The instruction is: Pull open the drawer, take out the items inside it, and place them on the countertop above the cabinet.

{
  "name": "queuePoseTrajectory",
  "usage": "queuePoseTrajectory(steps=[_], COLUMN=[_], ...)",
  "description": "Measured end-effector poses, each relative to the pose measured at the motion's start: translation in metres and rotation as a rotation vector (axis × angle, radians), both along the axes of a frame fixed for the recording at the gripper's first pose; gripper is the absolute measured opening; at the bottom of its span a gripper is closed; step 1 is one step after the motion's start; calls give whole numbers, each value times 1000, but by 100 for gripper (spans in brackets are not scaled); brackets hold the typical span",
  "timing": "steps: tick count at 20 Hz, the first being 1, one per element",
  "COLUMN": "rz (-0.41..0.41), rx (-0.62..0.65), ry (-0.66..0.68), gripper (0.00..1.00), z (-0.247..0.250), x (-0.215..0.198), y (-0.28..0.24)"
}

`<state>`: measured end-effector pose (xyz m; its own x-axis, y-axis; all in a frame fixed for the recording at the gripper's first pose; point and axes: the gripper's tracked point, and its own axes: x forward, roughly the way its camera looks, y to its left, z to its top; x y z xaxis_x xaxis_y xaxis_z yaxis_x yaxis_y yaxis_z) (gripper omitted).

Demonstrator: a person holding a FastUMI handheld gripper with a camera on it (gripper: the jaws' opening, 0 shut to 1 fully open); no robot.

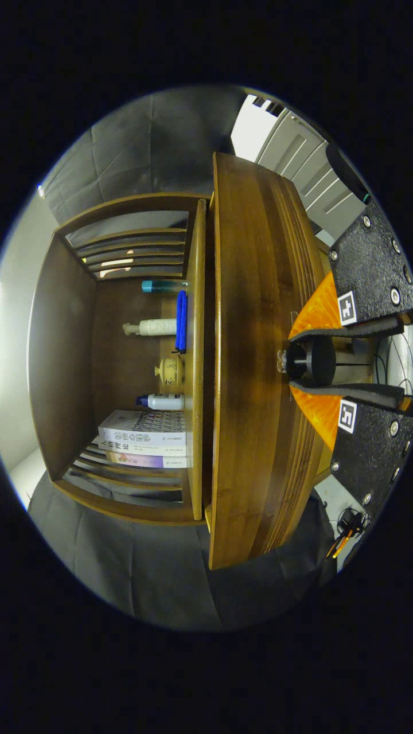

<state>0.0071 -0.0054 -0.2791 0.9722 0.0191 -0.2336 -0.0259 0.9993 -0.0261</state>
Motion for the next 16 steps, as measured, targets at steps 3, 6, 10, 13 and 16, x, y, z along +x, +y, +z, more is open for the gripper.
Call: queuePoseTrajectory(steps=[3,6,10,13,16], rz=[5,16,30,49,52], rx=[-2,-21,-30,-37,-40], ry=[19,28,51,62,74], gripper=[33,33,33,33,33], z=[-2,-1,-1,-1,-2], x=[-22,-35,-64,-74,-82], y=[1,3,6,7,9])
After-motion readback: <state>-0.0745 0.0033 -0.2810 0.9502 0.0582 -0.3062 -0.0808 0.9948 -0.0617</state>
